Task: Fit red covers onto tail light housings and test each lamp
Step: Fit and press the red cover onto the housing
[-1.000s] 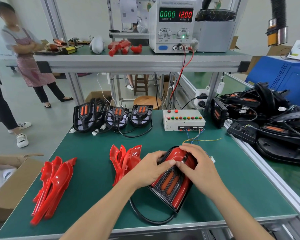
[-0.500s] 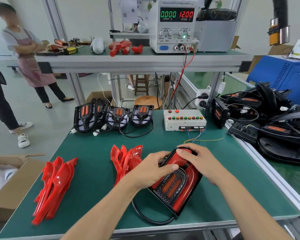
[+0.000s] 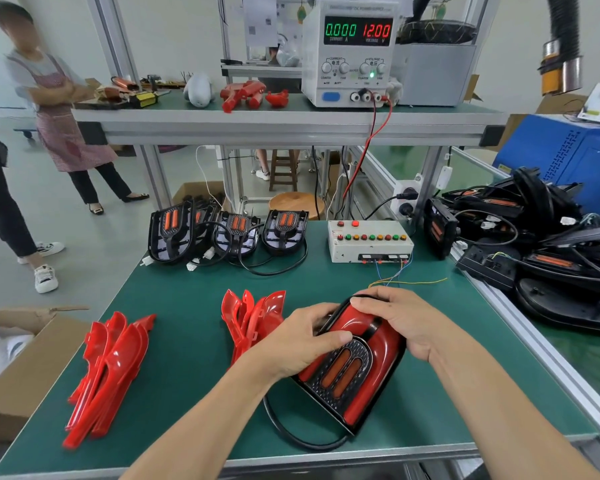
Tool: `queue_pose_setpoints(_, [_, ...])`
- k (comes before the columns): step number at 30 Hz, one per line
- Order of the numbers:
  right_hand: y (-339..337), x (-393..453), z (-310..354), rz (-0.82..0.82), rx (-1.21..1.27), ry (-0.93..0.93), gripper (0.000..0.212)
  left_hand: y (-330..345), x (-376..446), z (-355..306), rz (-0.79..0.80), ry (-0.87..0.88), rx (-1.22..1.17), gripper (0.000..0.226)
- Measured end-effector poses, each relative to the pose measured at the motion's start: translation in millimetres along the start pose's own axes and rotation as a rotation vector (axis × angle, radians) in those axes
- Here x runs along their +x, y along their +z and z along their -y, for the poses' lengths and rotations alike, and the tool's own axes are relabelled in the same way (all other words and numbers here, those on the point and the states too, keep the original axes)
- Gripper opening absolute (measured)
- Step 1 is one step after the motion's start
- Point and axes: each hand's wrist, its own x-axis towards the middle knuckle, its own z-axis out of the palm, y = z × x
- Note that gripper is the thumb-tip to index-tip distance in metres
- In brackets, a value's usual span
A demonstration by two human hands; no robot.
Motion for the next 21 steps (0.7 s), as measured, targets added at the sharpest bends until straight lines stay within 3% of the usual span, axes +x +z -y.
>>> queue_pose_setpoints(10, [-2.6, -0.4, -4.5, -0.022, 0.016, -0.011, 0.023, -0.3, -3.7, 1.6, 0.003, 0.023, 0.079, 0.040])
queue_pose_setpoints(13, [-3.8, -1.0, -8.6, -0.055, 0.043, 0.002, 0.024, -3.2, -8.3, 3.6, -0.063, -0.016, 0.227, 0.048])
queue_pose_setpoints(18, [-2.9, -1.6, -10.1, -0.067, 0.031, 0.004, 0.024, 5.6, -15.5, 4.5, -0.150, 0.013, 0.450, 0.029])
queue_pose_setpoints(21, [-3.4, -3.2, -8.5, -0.052, 0.000, -0.009, 0.025, 8.8, -17.3, 4.6, -0.202, 0.067, 0.569, 0.030])
